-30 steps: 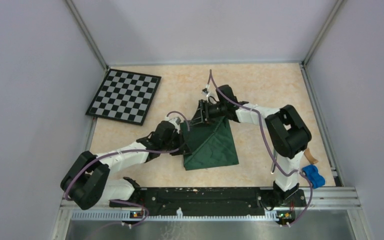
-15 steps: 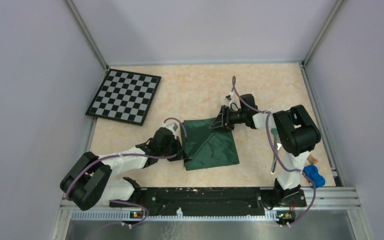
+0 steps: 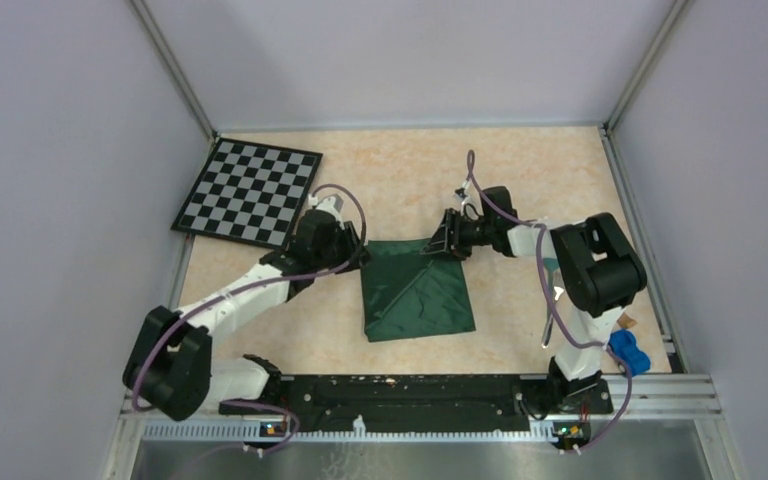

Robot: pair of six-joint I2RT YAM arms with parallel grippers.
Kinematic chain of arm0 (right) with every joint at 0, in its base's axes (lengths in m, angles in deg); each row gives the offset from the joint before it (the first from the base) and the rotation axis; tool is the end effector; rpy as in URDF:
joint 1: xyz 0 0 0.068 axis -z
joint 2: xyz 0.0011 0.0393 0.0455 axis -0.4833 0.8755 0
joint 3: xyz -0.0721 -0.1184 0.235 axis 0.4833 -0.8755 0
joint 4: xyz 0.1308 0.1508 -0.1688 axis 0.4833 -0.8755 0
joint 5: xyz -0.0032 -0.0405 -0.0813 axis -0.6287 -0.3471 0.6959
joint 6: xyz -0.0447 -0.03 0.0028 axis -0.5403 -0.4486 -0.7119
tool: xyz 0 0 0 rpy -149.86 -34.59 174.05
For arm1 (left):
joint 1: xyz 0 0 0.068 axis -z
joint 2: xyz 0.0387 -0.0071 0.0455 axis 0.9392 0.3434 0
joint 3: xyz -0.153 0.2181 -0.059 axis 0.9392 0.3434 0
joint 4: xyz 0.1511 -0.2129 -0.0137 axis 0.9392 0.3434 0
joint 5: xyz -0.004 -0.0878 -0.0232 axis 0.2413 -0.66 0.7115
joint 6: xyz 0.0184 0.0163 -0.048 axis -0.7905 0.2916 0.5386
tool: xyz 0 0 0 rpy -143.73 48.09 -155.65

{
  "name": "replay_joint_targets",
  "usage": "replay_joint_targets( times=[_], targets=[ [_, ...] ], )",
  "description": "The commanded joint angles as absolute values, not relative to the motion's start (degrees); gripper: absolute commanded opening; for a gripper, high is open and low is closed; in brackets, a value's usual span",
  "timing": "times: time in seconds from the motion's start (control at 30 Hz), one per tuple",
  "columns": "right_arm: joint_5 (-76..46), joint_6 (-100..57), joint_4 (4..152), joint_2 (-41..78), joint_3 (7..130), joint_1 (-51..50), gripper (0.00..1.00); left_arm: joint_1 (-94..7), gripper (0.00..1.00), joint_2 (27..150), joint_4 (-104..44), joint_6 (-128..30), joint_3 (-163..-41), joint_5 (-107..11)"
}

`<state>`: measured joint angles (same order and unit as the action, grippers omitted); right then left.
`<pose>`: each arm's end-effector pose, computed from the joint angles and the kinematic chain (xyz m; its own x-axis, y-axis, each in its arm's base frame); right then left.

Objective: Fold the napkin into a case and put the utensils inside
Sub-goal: Smooth out the upper triangle-folded napkin at the center of the board.

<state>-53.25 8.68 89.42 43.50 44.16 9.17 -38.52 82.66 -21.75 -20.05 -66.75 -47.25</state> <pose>0.3254 0.1438 0.1315 -0.9558 0.1039 -0.2749 -0.1814 0.5275 0.8300 0.2129 -0.1353 0.2105 -0.7967 -0.2655 -0.5429 0.1123 0.8176 -0.5647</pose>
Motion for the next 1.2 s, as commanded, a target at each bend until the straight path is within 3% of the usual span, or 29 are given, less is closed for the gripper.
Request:
replay_joint_targets(
  times=[0.0, 0.2, 0.83, 0.9, 1.07, 1.17],
  targets=[
    [-52.62, 7.51, 90.91, 39.86, 43.10, 9.48, 0.46, -43.76, 0.36, 91.59, -24.76, -25.44, -72.87, -45.88],
    [-53.17, 6.19, 89.78, 40.01, 43.06, 9.48, 0.44, -46.69, 0.26, 102.57, -27.00, -28.94, -80.67, -51.15],
    [-54.67, 7.12, 92.42, 40.50, 41.63, 9.45, 0.43, -46.63, 0.24, 114.62, -27.33, -32.31, -87.15, -49.99],
    [-54.66, 7.11, 92.39, 40.64, 41.73, 9.47, 0.42, -46.62, 0.20, 114.72, -27.36, -32.41, -87.22, -50.00],
    [-54.74, 7.24, 92.39, 40.81, 41.70, 9.47, 0.42, -46.63, 0.01, 112.73, -27.33, -32.38, -86.50, -49.64],
    [-54.67, 7.63, 92.67, 40.82, 41.42, 9.48, 0.42, -46.62, 0.00, 109.66, -29.47, -30.94, -85.03, -49.74]
  ],
)
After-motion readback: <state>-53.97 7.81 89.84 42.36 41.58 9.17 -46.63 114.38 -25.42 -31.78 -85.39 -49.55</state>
